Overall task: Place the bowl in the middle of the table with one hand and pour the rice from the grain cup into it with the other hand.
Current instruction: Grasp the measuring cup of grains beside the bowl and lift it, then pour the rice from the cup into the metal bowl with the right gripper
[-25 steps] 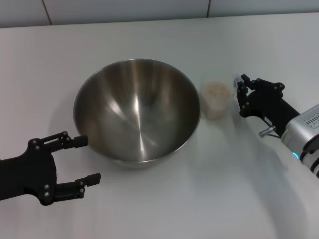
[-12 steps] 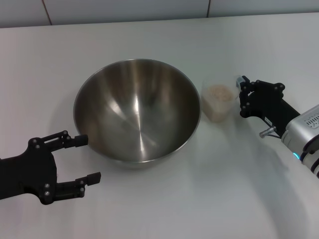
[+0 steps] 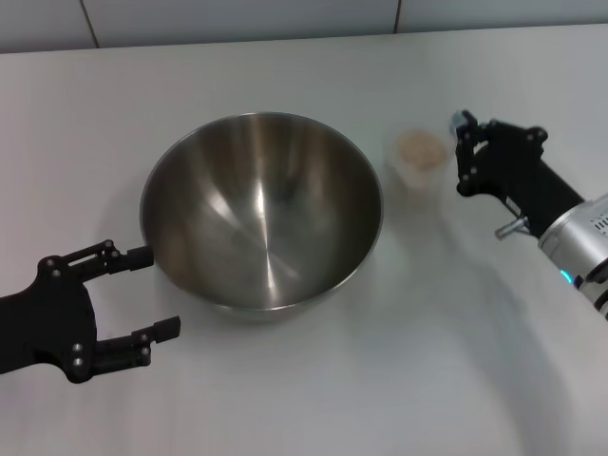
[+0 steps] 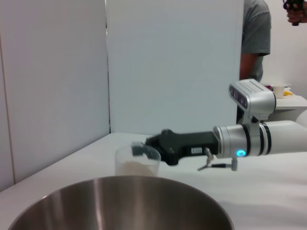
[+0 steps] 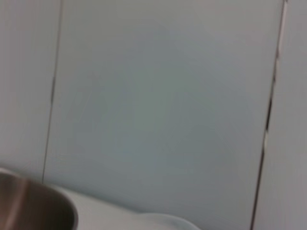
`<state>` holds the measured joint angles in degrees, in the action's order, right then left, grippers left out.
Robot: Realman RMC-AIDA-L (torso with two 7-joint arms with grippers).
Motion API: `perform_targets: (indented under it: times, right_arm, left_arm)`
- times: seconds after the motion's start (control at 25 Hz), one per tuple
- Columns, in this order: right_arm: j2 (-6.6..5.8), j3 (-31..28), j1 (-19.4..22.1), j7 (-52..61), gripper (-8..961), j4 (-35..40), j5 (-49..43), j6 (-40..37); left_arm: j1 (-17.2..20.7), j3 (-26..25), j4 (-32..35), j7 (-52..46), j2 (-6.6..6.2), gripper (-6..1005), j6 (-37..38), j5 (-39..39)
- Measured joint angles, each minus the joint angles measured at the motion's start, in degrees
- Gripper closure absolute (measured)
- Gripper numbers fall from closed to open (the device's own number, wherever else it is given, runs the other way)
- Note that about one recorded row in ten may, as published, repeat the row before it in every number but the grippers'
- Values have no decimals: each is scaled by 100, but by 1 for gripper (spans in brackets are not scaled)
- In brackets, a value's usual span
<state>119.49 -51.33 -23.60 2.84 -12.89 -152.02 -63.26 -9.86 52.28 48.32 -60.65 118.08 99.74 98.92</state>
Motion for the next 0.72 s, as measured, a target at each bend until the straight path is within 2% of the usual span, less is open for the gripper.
perform_targets:
  times: [0.2, 0.36, 0.72]
  right_arm:
    - [2, -70, -152, -722, 927, -56, 4, -371]
    - [-2, -70, -246, -1276, 924, -351, 0, -612]
    - [-1, 2, -425, -2097, 917, -486, -38, -608]
  left_arm:
    - [-9, -4, -83, -30, -8, 201, -37, 1]
    - [-175, 41, -353, -58, -11, 201, -31, 191]
    - [-289, -3, -292, -138, -9, 201, 61, 291]
